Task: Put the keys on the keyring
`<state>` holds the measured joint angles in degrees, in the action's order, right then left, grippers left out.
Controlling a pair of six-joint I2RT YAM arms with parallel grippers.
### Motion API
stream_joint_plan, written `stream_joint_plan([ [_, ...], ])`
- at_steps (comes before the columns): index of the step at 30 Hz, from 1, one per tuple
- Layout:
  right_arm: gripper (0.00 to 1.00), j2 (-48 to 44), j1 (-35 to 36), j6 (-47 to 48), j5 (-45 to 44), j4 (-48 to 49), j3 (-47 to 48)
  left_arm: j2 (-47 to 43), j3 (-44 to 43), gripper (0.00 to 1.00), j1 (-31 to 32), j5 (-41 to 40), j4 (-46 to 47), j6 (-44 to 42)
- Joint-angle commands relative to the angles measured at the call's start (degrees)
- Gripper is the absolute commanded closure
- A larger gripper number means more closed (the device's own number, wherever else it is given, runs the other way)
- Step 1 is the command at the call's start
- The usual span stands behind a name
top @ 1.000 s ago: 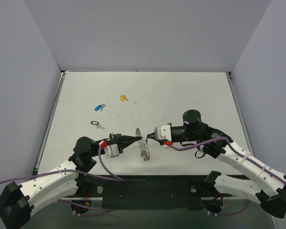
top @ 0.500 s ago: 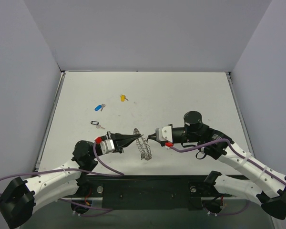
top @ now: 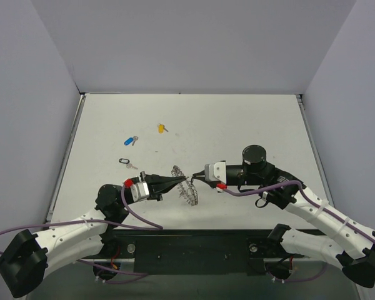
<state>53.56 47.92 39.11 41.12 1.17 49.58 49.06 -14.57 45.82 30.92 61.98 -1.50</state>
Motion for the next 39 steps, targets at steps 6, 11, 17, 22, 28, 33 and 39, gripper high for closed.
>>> stream_joint_plan([
  [6, 1.0, -0.9, -0.5, -2.8, 2.1, 5.1, -0.4, 0.1, -0.6, 1.0, 0.5, 0.9, 4.7, 0.7],
  [11, 1.0, -0.9, -0.5, -2.7, 2.8, 4.0, -0.1, -0.2, -0.5, 1.0, 0.4, 0.2, 4.6, 0.6],
  [17, 1.0, -1.1, -0.7, -2.3, 2.9, 2.4, 0.4, -0.6, -0.5, 1.0, 0.5, -1.6, 3.5, -0.5],
  [22, 1.0, -1.3, -0.7, -2.6, 3.7, 2.9, 0.3, -0.4, -0.6, 1.0, 0.5, -1.3, 3.2, -0.8],
  [28, 1.0, -1.0, -0.8, -3.0, 3.9, 3.9, 0.3, -0.4, -0.6, 1.0, 0.4, -0.8, 3.2, -0.9],
  [33, 1.0, -0.9, -0.6, -3.2, 3.4, 4.3, 0.3, -0.4, -0.7, 1.0, 0.5, -0.5, 2.9, -0.8],
  [39, 1.0, -0.8, -0.7, -3.5, 3.5, 4.5, 0.3, -0.3, -0.8, 1.0, 0.5, 0.1, 2.9, -0.9],
])
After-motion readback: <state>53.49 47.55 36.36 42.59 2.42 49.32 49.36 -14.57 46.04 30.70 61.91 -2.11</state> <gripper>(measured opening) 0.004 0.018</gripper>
